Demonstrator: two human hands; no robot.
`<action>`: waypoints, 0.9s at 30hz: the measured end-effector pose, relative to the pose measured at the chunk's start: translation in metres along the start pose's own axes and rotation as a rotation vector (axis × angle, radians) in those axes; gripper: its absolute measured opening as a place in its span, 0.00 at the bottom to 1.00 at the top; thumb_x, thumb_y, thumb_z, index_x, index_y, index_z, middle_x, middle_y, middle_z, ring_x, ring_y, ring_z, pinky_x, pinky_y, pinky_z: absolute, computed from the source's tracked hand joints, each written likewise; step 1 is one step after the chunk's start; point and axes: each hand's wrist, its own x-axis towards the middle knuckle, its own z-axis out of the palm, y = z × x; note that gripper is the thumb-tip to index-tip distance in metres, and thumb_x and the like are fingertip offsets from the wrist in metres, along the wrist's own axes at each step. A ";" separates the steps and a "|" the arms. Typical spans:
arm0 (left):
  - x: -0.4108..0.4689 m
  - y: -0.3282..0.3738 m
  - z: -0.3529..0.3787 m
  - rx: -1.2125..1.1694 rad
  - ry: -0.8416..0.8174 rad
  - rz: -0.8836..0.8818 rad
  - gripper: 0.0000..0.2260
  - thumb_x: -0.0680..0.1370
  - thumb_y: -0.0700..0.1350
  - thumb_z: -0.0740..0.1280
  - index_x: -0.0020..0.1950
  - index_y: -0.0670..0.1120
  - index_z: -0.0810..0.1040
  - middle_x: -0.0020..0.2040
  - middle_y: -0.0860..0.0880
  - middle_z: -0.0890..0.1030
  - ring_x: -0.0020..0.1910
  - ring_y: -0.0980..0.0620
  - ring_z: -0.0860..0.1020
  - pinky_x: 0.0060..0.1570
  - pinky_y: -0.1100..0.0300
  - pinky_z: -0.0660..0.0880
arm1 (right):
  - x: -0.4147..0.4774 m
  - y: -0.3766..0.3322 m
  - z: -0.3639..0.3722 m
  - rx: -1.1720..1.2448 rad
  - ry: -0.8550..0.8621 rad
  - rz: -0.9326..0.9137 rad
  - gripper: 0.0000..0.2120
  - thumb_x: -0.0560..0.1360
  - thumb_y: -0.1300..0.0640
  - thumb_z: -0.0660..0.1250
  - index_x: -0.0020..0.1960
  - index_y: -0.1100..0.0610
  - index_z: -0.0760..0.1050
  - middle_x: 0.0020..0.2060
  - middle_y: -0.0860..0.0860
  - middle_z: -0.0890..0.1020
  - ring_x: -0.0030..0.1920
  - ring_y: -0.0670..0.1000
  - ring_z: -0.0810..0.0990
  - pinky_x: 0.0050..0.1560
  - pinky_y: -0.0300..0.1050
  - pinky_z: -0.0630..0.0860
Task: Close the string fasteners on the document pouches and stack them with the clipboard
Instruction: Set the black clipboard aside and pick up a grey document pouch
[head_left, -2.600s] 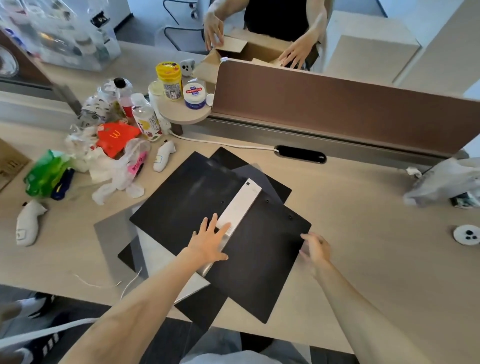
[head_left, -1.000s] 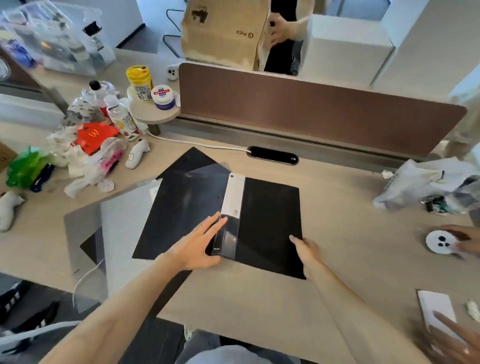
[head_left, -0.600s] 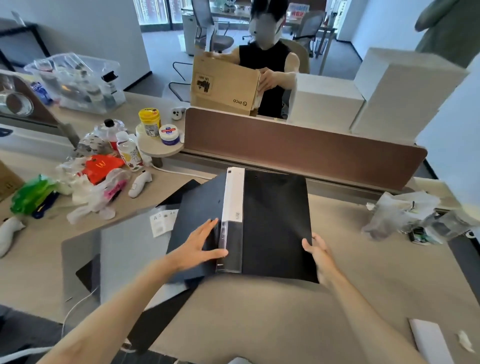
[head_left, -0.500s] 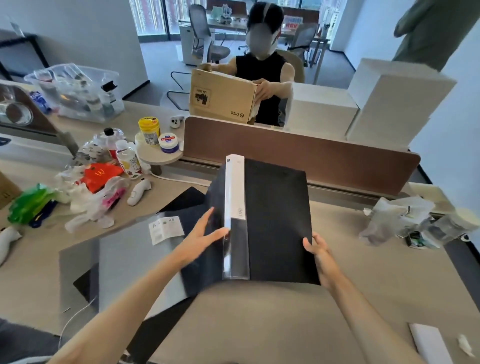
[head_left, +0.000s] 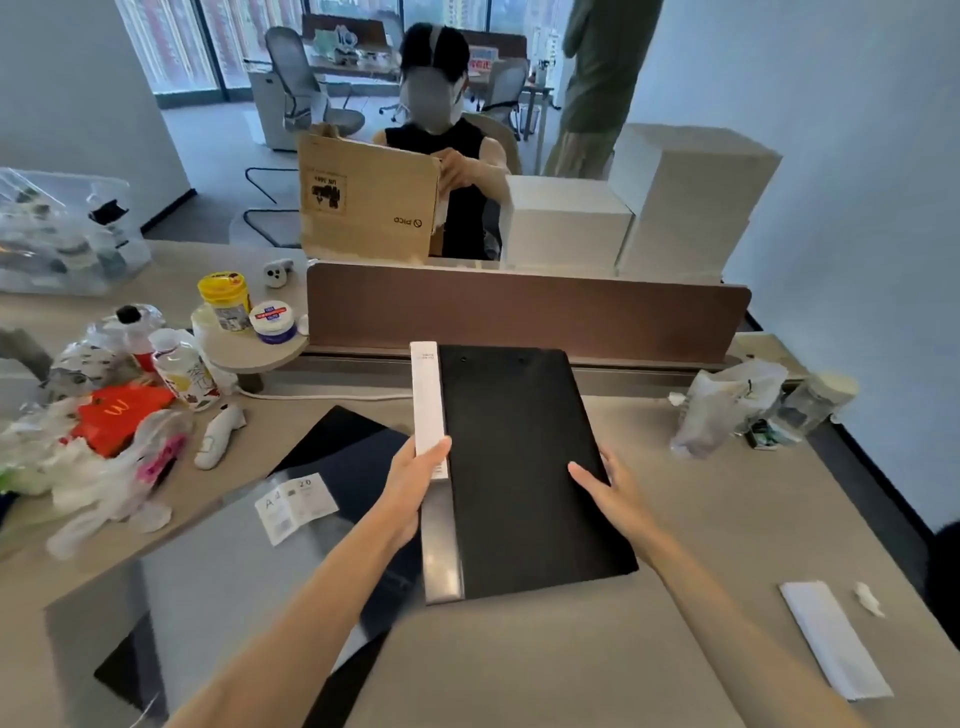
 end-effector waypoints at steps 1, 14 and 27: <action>0.004 -0.006 0.003 -0.004 -0.015 -0.027 0.11 0.79 0.46 0.65 0.61 0.47 0.77 0.56 0.47 0.84 0.55 0.47 0.82 0.59 0.49 0.77 | -0.003 0.006 -0.002 0.036 0.017 0.029 0.27 0.71 0.43 0.70 0.67 0.47 0.68 0.60 0.43 0.79 0.56 0.46 0.81 0.59 0.52 0.79; 0.050 -0.090 0.093 0.564 -0.023 -0.064 0.22 0.78 0.44 0.66 0.71 0.44 0.66 0.64 0.46 0.75 0.64 0.45 0.74 0.64 0.48 0.72 | 0.008 0.078 -0.068 -0.084 0.300 0.247 0.14 0.75 0.60 0.65 0.59 0.51 0.72 0.55 0.50 0.79 0.56 0.52 0.78 0.60 0.51 0.76; 0.097 -0.138 0.148 0.807 -0.109 -0.244 0.26 0.78 0.35 0.61 0.75 0.45 0.59 0.71 0.43 0.67 0.68 0.43 0.68 0.64 0.54 0.69 | 0.075 0.139 -0.124 -0.379 0.111 0.386 0.25 0.74 0.60 0.66 0.70 0.60 0.68 0.66 0.57 0.73 0.67 0.57 0.72 0.68 0.48 0.69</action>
